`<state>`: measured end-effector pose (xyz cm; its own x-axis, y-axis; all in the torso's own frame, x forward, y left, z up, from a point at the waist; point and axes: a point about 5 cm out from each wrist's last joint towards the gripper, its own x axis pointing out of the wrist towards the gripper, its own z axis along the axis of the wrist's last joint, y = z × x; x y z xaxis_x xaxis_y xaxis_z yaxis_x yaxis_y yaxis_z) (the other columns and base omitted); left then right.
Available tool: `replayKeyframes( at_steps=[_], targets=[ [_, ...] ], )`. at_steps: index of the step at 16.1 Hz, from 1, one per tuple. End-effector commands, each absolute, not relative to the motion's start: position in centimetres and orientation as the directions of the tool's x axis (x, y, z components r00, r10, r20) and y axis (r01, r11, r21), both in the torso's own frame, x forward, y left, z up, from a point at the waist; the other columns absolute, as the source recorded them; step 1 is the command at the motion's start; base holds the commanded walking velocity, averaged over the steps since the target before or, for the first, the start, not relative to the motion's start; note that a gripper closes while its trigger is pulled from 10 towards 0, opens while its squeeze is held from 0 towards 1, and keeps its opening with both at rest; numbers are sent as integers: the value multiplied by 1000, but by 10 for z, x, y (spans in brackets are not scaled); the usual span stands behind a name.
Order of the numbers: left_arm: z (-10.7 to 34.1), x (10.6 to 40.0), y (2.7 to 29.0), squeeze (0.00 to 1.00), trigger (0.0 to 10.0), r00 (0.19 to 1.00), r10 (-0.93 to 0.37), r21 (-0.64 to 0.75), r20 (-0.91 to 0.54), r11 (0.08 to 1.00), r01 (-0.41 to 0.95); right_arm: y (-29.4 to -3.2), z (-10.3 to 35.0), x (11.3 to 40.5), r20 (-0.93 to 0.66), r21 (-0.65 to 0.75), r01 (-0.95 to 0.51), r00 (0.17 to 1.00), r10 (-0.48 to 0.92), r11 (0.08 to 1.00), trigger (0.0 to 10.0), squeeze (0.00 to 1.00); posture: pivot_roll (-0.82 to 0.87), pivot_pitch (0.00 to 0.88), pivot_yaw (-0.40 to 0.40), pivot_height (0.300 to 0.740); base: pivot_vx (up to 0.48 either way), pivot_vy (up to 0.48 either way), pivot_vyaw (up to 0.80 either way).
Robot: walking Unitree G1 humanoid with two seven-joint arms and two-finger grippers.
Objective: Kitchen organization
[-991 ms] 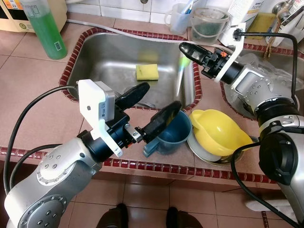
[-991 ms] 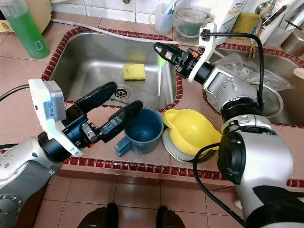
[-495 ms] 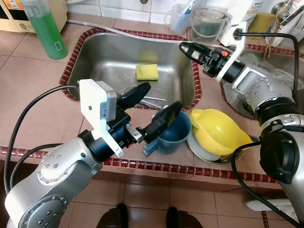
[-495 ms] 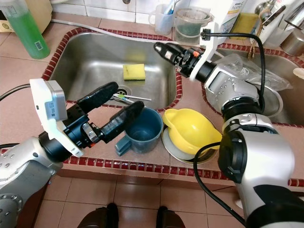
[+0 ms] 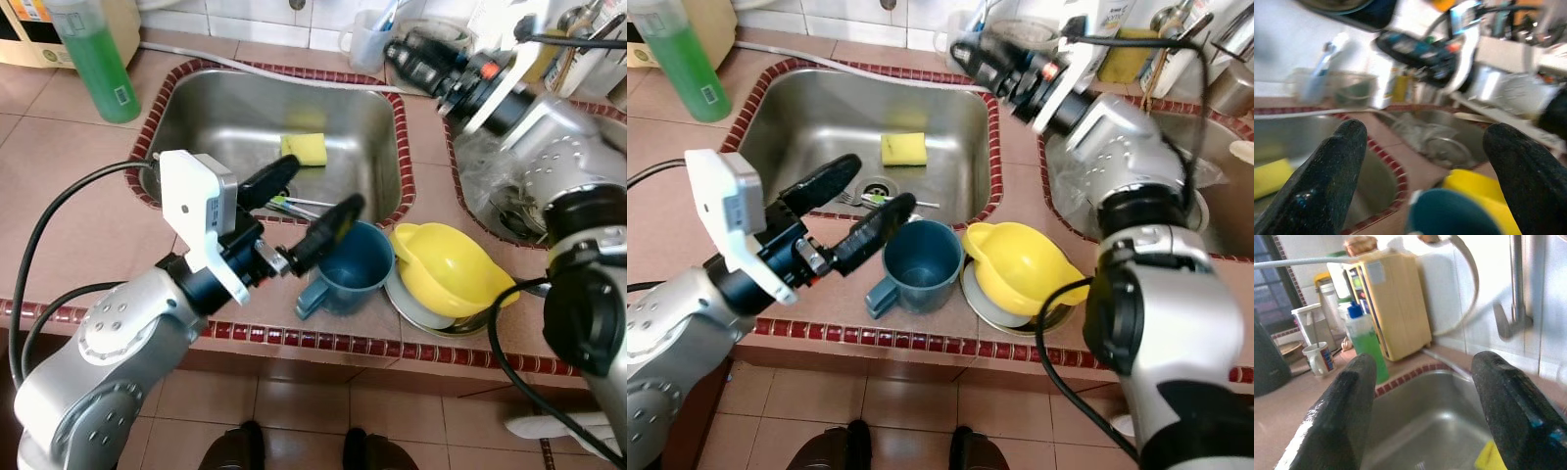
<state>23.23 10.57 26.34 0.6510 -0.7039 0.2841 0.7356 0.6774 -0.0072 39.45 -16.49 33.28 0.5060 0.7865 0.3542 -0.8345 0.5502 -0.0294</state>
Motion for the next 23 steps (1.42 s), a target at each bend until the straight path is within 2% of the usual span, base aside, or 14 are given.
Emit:
replayKeyframes(
  at_steps=[1,3,4,5,6,9,12,13,18,22,23],
  targets=[
    [261,240,107,0,10000,690,-672,-10,270,715,699,-168,333,388,356,-103,-827,489,797,553,10000,0,64,184,-74,740,0,0,0],
    [258,246,109,0,10000,707,-661,-6,251,730,684,-167,330,387,354,-119,-820,492,795,560,10000,0,60,171,-70,740,0,0,0],
    [254,258,117,0,10000,755,-614,-6,231,775,632,-167,316,378,316,-203,-793,502,805,575,10000,0,55,153,-62,740,0,0,0],
    [252,264,121,0,10000,778,-588,-8,221,797,604,-167,311,373,309,-230,-775,515,799,589,10000,0,50,142,-58,740,0,0,0],
    [249,273,128,0,10000,812,-544,-2,214,831,557,-168,310,369,353,-260,-705,567,744,660,10000,0,40,122,-54,740,0,0,0],
    [245,291,143,0,10000,860,-471,10,195,878,479,-171,303,354,464,-236,-530,675,573,815,10000,0,25,86,-39,740,0,0,0],
    [249,302,150,0,10000,868,-455,-10,196,885,466,-176,297,335,532,-186,-438,708,465,880,10000,0,3,61,-21,740,0,0,0],
    [253,310,154,0,10000,884,-414,13,218,907,421,-178,293,325,546,-178,-386,727,417,905,10000,0,-7,44,-12,740,0,0,0],
    [244,330,160,0,10000,933,-287,-73,217,948,309,-174,274,303,567,-116,-179,796,213,977,10000,0,-23,12,6,740,0,0,0],
    [233,328,148,0,10000,920,-301,-89,252,939,332,-170,248,289,541,-138,-42,833,111,990,10000,0,-25,0,10,740,0,0,0],
    [227,324,143,0,10000,914,-323,-37,246,939,342,-167,240,285,525,-140,-34,845,104,990,10000,0,-25,0,12,740,0,0,0]
  ],
)
